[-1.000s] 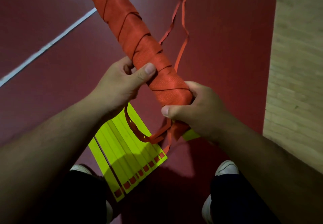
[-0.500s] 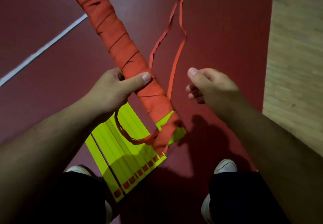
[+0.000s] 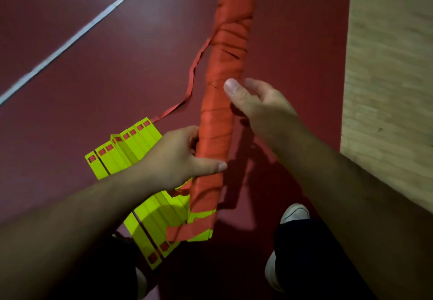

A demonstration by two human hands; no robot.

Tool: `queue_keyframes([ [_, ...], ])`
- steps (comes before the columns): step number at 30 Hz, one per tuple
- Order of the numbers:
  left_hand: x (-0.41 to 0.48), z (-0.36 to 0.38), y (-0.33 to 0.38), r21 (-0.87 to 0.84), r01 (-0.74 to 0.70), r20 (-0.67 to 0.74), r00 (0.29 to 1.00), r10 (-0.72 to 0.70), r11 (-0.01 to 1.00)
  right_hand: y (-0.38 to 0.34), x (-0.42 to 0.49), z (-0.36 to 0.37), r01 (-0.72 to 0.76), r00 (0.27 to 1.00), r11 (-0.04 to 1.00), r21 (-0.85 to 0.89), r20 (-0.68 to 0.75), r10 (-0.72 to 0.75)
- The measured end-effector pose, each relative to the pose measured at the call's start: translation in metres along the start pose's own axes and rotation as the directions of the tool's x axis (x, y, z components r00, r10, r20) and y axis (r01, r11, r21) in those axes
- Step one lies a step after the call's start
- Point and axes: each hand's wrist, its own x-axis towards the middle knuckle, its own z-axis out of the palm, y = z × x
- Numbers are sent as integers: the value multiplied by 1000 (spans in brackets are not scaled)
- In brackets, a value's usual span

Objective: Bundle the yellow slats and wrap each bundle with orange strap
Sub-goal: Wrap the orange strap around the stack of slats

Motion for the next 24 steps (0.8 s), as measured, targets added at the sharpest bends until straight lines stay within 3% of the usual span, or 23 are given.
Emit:
queue_keyframes([
  [3,-7,19,5,203,-54,26,998,49,978,9,-3,10,-59,984,995,81,-164,72],
  [5,-9,26,7,239,-96,49,995,87,966,13,-2,13,-87,963,981,176,-238,128],
  [9,-9,31,8,38,-77,124,990,72,996,13,2,11,-40,932,957,286,-335,139],
  [13,-9,28,-1,-42,-65,148,986,71,997,12,8,5,36,910,954,298,-404,91],
  [17,-5,15,-7,-106,-51,281,957,79,993,7,5,1,71,922,940,332,-381,65],
  [20,-5,8,-4,-157,-81,428,893,142,984,4,4,3,20,944,923,384,-311,109],
  [24,-9,5,3,-309,-16,551,812,193,951,-4,-2,3,-28,977,844,536,-162,136],
])
